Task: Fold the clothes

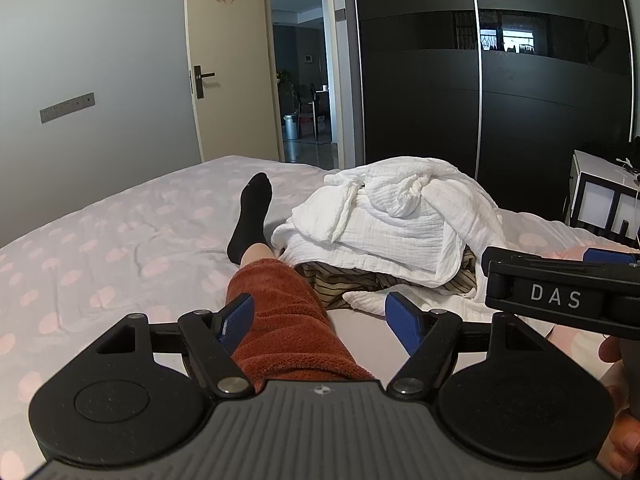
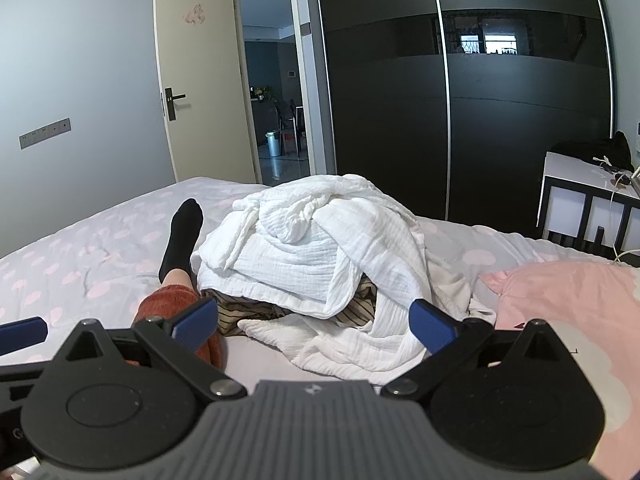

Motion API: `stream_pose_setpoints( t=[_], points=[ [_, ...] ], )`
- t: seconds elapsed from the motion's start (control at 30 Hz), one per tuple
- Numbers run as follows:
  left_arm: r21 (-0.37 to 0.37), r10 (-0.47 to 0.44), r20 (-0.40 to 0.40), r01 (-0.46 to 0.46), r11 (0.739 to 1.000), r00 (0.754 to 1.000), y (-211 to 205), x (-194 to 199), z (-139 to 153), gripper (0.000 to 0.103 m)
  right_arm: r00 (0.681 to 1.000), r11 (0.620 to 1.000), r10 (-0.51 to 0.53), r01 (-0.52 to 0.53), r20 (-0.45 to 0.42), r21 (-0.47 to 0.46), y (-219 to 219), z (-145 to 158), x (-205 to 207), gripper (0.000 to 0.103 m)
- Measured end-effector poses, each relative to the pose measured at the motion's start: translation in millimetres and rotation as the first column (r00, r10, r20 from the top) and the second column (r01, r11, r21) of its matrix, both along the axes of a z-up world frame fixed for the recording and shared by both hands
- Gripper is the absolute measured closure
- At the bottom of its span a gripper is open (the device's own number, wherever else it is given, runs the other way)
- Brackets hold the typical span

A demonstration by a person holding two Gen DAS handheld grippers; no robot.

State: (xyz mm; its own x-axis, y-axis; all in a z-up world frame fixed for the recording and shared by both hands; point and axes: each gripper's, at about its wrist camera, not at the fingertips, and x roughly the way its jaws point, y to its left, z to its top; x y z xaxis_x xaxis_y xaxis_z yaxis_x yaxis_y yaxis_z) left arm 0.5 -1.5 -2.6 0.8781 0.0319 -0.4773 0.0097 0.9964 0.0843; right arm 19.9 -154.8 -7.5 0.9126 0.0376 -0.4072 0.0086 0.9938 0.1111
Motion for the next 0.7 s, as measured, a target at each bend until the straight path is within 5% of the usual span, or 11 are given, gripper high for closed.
stream_pose_setpoints(
  t=[0.4, 0.7],
  points=[
    [-0.032, 0.053, -0.081, -0.056, 0.998, 0.995, 30, 13, -1, 0.018, 0.990, 0.990, 0.139, -0.139, -0.010, 0.039, -18, 1, 47, 0.001],
    [-0.013, 0.160, -0.105, -0.162, 0.987, 0.982, 77, 27, 1, 0.018, 0.976, 0.973, 0.213, -0.216, -0.048, -0.084, -24, -20, 163, 0.010]
  ],
)
